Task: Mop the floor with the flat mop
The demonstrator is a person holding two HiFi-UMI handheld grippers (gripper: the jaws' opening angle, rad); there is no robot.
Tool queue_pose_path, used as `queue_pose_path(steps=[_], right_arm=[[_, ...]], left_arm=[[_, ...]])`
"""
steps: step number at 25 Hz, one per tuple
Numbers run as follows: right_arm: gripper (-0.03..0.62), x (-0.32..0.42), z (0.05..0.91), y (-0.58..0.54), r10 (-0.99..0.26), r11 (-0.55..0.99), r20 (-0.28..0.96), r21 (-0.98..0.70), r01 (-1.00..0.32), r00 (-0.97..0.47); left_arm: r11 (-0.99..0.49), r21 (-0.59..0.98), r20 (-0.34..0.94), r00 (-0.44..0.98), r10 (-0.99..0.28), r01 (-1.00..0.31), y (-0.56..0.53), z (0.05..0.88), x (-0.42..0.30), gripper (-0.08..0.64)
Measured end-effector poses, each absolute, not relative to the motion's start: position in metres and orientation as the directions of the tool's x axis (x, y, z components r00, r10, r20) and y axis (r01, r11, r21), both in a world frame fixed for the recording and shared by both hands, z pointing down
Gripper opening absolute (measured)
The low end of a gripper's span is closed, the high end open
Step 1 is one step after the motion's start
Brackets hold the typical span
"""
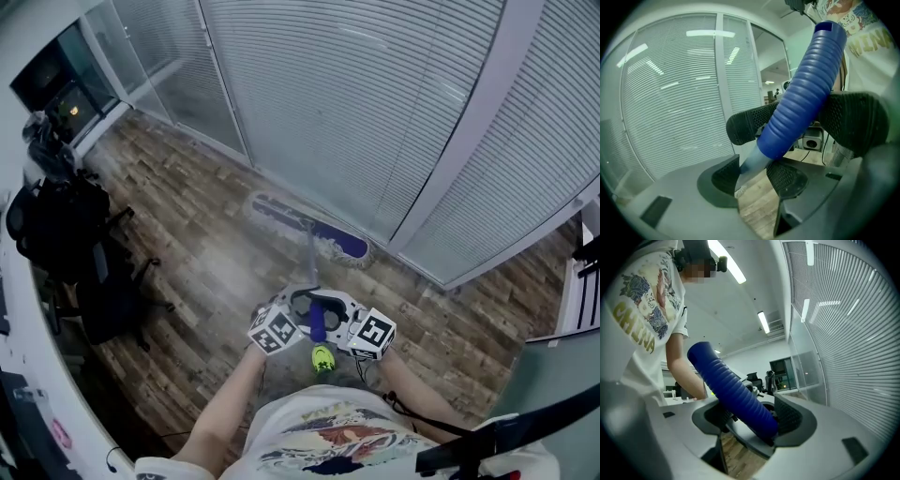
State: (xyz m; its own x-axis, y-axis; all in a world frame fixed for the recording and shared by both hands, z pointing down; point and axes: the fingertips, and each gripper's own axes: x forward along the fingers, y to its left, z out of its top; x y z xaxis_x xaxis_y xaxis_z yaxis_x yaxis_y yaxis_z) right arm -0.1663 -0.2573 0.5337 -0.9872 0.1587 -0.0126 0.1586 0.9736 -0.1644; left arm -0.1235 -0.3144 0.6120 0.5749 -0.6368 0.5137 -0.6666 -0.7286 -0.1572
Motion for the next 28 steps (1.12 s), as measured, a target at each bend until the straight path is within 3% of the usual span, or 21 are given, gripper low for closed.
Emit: queue_pose_path(steps=[12,28], right_arm=[[0.264,-0.167,0.526,-0.197,0.242,0.958,0.019,-0.163,0.236,-0.970],[0.270,-0.129,0.535,0.093,0.285,0.952,0.074,-0.136,0.274,-0.956]], left_arm=[[-0.675,-0.138,0.500,0.538,-0.679,-0.724,-0.257,0.604,-0.127,0.153],[-0.632,-0.099,0.454,0.530,-0.716,-0.769,0.030,0.608,-0.089,0.153]])
